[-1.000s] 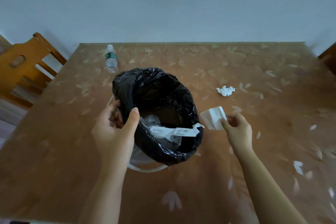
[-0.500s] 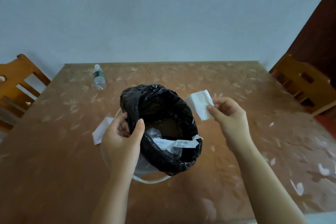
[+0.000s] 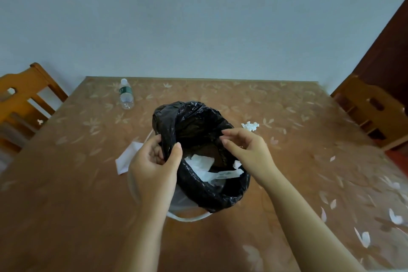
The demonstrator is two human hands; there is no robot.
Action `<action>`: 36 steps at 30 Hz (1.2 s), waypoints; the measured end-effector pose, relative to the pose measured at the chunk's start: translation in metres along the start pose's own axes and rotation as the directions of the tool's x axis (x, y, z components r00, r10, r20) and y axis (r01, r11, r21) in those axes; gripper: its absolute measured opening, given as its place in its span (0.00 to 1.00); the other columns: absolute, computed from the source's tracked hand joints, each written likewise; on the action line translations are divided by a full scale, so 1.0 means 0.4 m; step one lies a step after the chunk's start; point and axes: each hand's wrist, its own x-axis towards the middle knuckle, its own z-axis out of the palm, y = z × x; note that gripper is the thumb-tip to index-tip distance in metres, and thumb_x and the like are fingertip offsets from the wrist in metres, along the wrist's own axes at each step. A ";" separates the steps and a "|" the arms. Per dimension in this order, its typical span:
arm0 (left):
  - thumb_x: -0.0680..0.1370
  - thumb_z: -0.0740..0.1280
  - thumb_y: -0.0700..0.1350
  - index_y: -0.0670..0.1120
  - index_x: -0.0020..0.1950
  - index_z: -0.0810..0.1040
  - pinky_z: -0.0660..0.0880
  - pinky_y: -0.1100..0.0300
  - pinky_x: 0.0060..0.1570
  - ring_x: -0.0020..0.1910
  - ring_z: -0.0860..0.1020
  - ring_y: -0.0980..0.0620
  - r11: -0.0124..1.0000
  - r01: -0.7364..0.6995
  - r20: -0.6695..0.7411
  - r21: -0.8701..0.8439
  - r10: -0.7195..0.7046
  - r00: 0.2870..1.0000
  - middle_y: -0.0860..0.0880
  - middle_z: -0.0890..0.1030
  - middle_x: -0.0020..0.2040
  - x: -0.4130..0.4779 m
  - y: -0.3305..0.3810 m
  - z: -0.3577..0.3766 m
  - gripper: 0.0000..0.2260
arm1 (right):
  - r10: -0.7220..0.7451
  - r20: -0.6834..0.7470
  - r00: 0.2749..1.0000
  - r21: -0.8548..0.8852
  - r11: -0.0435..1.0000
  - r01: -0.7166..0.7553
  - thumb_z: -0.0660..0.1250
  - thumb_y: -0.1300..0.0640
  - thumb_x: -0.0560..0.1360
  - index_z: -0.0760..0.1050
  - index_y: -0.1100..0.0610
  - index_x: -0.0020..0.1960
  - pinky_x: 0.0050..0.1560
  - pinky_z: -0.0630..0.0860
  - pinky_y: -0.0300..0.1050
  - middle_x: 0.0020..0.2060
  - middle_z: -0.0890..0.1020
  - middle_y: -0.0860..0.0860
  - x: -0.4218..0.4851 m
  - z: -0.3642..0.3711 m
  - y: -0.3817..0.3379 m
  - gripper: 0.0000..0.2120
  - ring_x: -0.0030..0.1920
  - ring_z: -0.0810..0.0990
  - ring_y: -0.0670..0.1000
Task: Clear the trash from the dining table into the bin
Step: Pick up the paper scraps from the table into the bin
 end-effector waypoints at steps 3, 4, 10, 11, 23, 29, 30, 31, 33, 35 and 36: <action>0.64 0.67 0.58 0.74 0.39 0.73 0.78 0.48 0.41 0.35 0.77 0.54 0.997 -0.050 0.003 0.057 0.050 0.999 0.71 0.75 0.32 0.004 0.002 0.019 0.10 | 0.016 -0.052 0.999 -0.055 0.998 -0.019 0.68 0.57 0.72 0.79 0.49 0.47 0.41 0.75 0.34 0.41 0.83 0.44 0.023 -0.037 0.048 0.06 0.41 0.80 0.43; 0.64 0.67 0.58 0.74 0.40 0.73 0.79 0.47 0.40 0.35 0.77 0.52 0.995 -0.064 0.006 0.074 0.064 0.998 0.69 0.75 0.32 0.006 0.002 0.027 0.09 | 0.019 -0.067 0.998 -0.066 0.998 -0.023 0.68 0.57 0.72 0.79 0.48 0.46 0.39 0.73 0.30 0.40 0.83 0.43 0.031 -0.051 0.066 0.06 0.40 0.79 0.41; 0.66 0.68 0.53 0.68 0.40 0.76 0.73 0.59 0.33 0.30 0.72 0.59 0.994 -0.070 0.011 0.079 0.070 0.998 0.57 0.77 0.31 0.047 0.003 0.100 0.08 | 0.082 -0.189 0.978 -0.103 0.989 -0.103 0.68 0.58 0.72 0.78 0.50 0.44 0.39 0.72 0.29 0.39 0.80 0.41 0.119 -0.133 0.210 0.04 0.40 0.77 0.38; 0.67 0.68 0.52 0.64 0.41 0.78 0.73 0.57 0.33 0.30 0.72 0.59 0.994 -0.069 0.018 0.085 0.067 0.998 0.54 0.77 0.31 0.057 0.004 0.117 0.06 | 0.102 -0.205 0.973 -0.102 0.987 -0.125 0.67 0.59 0.72 0.78 0.51 0.45 0.41 0.72 0.33 0.40 0.81 0.43 0.141 -0.144 0.240 0.04 0.41 0.78 0.41; 0.68 0.68 0.51 0.62 0.39 0.77 0.71 0.64 0.32 0.30 0.73 0.57 0.981 -0.089 0.007 0.175 0.089 0.996 0.55 0.76 0.31 0.195 -0.045 0.292 0.05 | 0.238 -0.218 0.946 -0.167 0.946 -0.277 0.64 0.59 0.72 0.77 0.53 0.46 0.43 0.67 0.42 0.41 0.79 0.48 0.406 -0.165 0.552 0.05 0.43 0.76 0.47; 0.68 0.68 0.47 0.62 0.39 0.79 0.69 0.68 0.31 0.29 0.70 0.59 0.988 -0.125 -0.011 0.094 0.126 0.992 0.56 0.73 0.28 0.248 -0.089 0.358 0.08 | 0.197 -0.267 0.943 -0.248 0.932 -0.265 0.63 0.56 0.73 0.75 0.56 0.53 0.47 0.67 0.44 0.54 0.78 0.54 0.518 -0.153 0.647 0.10 0.51 0.76 0.52; 0.68 0.68 0.47 0.64 0.38 0.79 0.69 0.69 0.31 0.29 0.70 0.60 0.989 -0.128 -0.013 0.080 0.129 0.992 0.57 0.72 0.28 0.252 -0.096 0.363 0.09 | 0.195 -0.265 0.944 -0.260 0.928 -0.265 0.63 0.57 0.73 0.75 0.56 0.54 0.47 0.67 0.45 0.55 0.77 0.55 0.531 -0.154 0.660 0.11 0.51 0.76 0.53; 0.68 0.69 0.48 0.65 0.38 0.79 0.69 0.68 0.31 0.29 0.70 0.60 0.990 -0.128 -0.017 0.066 0.130 0.991 0.58 0.72 0.28 0.255 -0.104 0.367 0.10 | 0.199 -0.260 0.945 -0.274 0.923 -0.269 0.62 0.57 0.72 0.74 0.55 0.55 0.47 0.67 0.45 0.54 0.77 0.55 0.542 -0.156 0.673 0.12 0.51 0.75 0.54; 0.68 0.69 0.47 0.64 0.40 0.79 0.70 0.68 0.33 0.30 0.71 0.61 0.992 -0.122 -0.031 0.036 0.123 0.992 0.59 0.73 0.28 0.258 -0.118 0.370 0.09 | 0.211 -0.245 0.946 -0.309 0.908 -0.283 0.62 0.58 0.71 0.74 0.56 0.56 0.48 0.68 0.47 0.53 0.76 0.56 0.559 -0.159 0.696 0.13 0.53 0.74 0.56; 0.67 0.69 0.47 0.63 0.40 0.80 0.71 0.69 0.34 0.30 0.72 0.62 0.993 -0.114 -0.039 0.007 0.115 0.993 0.62 0.75 0.28 0.261 -0.128 0.370 0.09 | 0.229 -0.218 0.949 -0.361 0.884 -0.297 0.63 0.60 0.71 0.74 0.57 0.56 0.48 0.69 0.50 0.53 0.76 0.58 0.572 -0.160 0.717 0.14 0.53 0.74 0.58; 0.67 0.69 0.47 0.65 0.40 0.80 0.71 0.70 0.35 0.31 0.72 0.62 0.993 -0.114 -0.035 -0.004 0.114 0.993 0.62 0.76 0.29 0.262 -0.131 0.369 0.10 | 0.241 -0.208 0.948 -0.386 0.870 -0.306 0.63 0.60 0.71 0.74 0.58 0.56 0.48 0.69 0.51 0.53 0.77 0.59 0.577 -0.160 0.726 0.13 0.53 0.74 0.59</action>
